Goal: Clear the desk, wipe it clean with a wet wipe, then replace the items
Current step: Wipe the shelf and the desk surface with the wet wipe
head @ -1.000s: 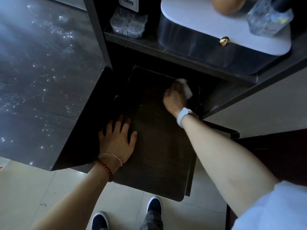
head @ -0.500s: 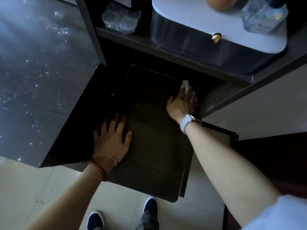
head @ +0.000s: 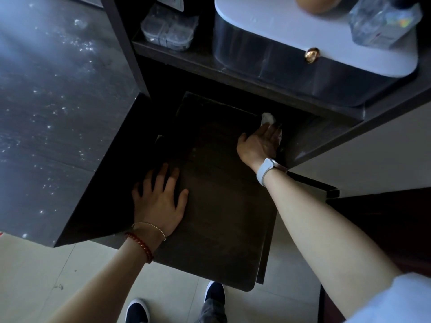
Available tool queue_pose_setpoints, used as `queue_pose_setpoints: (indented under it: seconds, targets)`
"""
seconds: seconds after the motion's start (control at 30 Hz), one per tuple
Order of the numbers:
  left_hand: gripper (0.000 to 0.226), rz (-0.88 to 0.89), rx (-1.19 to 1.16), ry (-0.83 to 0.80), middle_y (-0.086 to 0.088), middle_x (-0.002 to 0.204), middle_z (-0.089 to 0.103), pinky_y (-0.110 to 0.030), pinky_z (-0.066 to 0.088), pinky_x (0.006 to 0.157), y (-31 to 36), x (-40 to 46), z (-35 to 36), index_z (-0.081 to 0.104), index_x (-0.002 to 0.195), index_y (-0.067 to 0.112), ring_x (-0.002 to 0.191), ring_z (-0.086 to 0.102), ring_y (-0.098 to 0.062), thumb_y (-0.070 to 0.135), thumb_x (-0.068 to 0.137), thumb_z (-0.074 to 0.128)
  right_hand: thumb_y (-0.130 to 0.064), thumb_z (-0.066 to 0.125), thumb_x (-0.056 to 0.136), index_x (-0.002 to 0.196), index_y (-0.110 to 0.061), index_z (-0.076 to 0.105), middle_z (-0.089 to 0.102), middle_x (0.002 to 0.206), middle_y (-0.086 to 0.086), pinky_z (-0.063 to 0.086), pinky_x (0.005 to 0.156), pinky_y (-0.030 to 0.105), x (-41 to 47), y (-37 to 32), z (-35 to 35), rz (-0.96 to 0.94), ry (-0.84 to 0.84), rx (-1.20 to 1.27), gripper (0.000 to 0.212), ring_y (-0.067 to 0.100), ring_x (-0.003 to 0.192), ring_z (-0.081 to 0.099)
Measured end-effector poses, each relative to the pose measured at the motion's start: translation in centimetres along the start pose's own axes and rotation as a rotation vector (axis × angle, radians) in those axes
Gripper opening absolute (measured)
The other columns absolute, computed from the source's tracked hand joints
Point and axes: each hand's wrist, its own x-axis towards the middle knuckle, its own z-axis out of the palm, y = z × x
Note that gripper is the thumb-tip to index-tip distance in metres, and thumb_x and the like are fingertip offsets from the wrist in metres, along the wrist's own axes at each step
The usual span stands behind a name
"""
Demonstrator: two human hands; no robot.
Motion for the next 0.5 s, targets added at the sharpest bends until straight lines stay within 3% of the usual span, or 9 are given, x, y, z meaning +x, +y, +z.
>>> queue_pose_setpoints:
  seconds: [0.23,0.37,0.5]
  targets:
    - [0.080,-0.008,-0.010,0.016,-0.001,0.151,0.023,-0.047,0.015,0.106,-0.1,0.1,0.0,0.031,0.138,0.027,0.137,0.013,-0.025,0.062,0.073,0.004,-0.036,0.044,0.092,0.136,0.006,0.023,0.023,0.140,0.024,0.037,0.096,0.042,1.2,-0.7,-0.8,-0.010,0.103,0.086,0.064,0.041,0.124,0.032]
    - [0.080,-0.003,-0.011,0.022,-0.001,0.151,0.023,-0.047,0.014,0.106,-0.1,0.1,0.3,0.030,0.139,0.027,0.137,0.012,-0.025,0.063,0.073,0.004,-0.033,0.044,0.091,0.134,0.005,0.028,0.027,0.140,0.023,0.032,0.101,0.044,1.2,-0.8,0.1,0.010,0.163,0.095,0.060,0.041,0.127,0.028]
    - [0.078,0.002,0.010,0.016,0.000,0.152,0.021,-0.048,0.014,0.107,-0.2,0.0,0.4,0.028,0.139,0.028,0.137,0.011,-0.024,0.063,0.073,0.004,-0.026,0.046,0.089,0.136,0.000,0.034,0.031,0.144,0.019,0.018,0.113,0.040,0.0,-3.8,2.6,-0.340,0.098,0.095,0.055,0.036,0.136,0.022]
